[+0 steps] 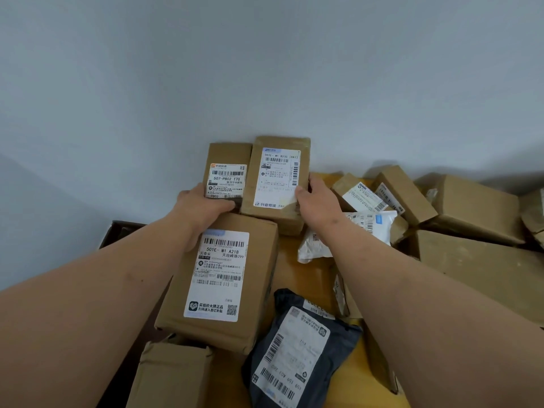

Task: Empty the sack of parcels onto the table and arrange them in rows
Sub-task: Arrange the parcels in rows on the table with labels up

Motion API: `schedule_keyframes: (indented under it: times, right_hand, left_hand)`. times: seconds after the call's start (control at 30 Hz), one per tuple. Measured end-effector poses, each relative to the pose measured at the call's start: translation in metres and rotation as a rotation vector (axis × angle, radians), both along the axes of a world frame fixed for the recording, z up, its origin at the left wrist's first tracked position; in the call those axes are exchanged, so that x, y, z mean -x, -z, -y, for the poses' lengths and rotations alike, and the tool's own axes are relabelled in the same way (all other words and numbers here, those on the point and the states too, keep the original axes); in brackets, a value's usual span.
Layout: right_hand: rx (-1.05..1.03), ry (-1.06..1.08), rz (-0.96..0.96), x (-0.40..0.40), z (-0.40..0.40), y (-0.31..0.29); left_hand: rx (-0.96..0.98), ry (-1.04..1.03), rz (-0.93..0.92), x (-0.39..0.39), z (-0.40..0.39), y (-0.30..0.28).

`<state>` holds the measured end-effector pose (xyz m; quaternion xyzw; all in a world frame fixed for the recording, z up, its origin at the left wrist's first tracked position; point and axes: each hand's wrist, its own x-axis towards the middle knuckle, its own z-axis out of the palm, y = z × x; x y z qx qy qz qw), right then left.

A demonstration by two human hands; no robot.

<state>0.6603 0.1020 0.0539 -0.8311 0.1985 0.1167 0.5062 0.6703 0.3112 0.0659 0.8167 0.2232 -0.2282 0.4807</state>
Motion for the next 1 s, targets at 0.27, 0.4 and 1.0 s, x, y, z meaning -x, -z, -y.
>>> schedule_keyframes:
  times: [0.27, 0.4, 1.0]
  right_hand:
    - [-0.058, 0.038, -0.021, 0.008, 0.005, -0.001]
    - [-0.043, 0.026, -0.079, 0.001, 0.006, 0.003]
    - [-0.011, -0.01, -0.06, -0.004, -0.003, 0.013]
  left_hand:
    - [-0.026, -0.118, 0.005, -0.016, 0.005, 0.008]
    - [-0.013, -0.113, -0.045, -0.023, 0.006, 0.012]
    - [0.187, -0.245, -0.118, -0.043, -0.012, 0.03]
